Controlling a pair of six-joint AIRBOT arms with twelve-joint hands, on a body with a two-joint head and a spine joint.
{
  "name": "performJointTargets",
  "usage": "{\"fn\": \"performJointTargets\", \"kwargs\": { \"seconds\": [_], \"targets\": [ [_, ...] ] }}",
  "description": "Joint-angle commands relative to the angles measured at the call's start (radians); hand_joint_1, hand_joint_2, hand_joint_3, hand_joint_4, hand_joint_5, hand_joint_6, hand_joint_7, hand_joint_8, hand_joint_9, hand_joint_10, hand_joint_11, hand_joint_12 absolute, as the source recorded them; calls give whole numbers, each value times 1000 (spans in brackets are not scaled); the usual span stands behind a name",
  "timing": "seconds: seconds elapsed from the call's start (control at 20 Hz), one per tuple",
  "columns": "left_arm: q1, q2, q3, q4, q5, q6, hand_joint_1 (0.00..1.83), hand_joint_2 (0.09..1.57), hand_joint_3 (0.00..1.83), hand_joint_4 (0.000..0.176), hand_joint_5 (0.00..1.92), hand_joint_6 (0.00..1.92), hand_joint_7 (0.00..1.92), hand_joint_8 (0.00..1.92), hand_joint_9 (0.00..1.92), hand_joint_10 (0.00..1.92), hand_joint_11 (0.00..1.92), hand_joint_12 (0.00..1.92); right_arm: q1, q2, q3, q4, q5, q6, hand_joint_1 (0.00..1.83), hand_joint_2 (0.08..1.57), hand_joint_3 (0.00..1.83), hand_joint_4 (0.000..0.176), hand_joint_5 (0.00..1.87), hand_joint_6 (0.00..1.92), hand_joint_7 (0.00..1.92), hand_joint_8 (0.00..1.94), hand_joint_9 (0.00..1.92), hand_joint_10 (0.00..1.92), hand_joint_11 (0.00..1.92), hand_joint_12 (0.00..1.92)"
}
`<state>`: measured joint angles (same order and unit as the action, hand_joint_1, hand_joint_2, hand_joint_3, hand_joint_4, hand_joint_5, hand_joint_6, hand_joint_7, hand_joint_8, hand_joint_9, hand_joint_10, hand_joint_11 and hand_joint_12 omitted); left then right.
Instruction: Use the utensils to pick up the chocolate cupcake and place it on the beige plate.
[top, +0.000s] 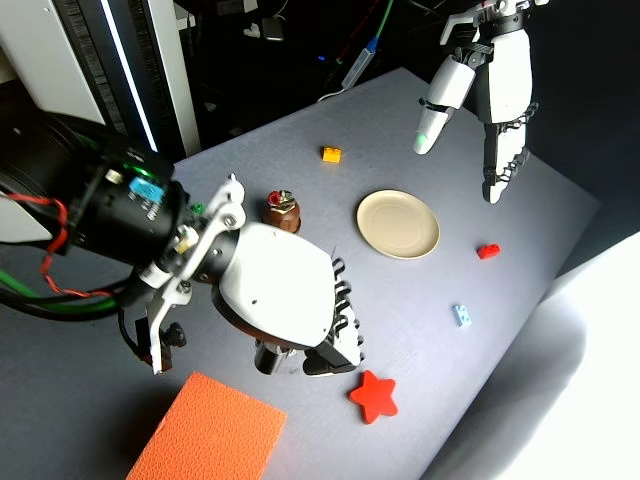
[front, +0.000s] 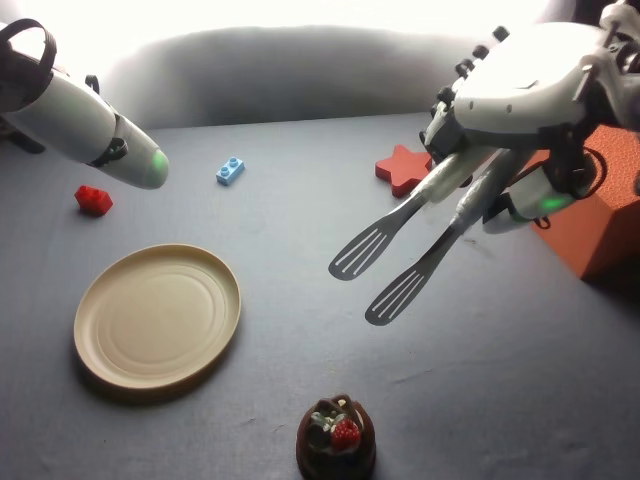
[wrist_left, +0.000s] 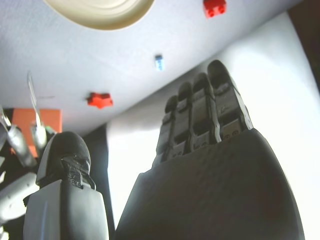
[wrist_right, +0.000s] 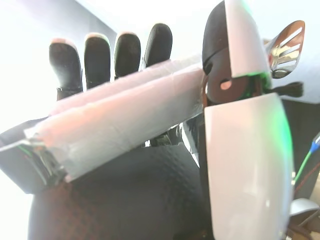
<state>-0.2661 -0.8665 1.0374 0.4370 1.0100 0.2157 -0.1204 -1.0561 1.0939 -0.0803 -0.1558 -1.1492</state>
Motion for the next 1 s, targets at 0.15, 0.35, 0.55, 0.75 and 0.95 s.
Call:
{"fn": "performJointTargets", "kwargs": {
  "seconds": [0.15,0.35,0.55,0.75,0.95],
  "targets": [
    [-15,10,2,37,-49,1,371,1094,2,0,63,1,90,1,84,1,0,343,45,59,-83,-3,105,-24,1031,1198,0,0,803,1267,552,1397,489,1577,473,1789],
    [-15,10,2,37,-49,1,372,1093,1,0,52,0,74,0,60,1,0,253,65,102,-168,-3,97,-43,1040,1167,2,0,775,1221,552,1375,501,1549,475,1762],
    [-15,10,3,37,-48,1,353,1087,0,0,57,0,98,2,100,6,0,410,48,111,-218,-3,98,-60,1014,1175,4,0,760,1248,527,1370,446,1556,411,1787],
    [-15,10,5,37,-48,1,359,1087,0,0,47,4,85,3,81,2,0,333,20,105,-242,-4,106,-75,1038,1182,0,0,832,1225,564,1366,491,1547,474,1739],
    [-15,10,4,37,-48,1,337,1092,2,0,35,0,80,0,77,0,0,346,0,97,-255,-4,110,-94,1038,1188,0,0,820,1239,575,1328,488,1522,446,1762]
  ]
}}
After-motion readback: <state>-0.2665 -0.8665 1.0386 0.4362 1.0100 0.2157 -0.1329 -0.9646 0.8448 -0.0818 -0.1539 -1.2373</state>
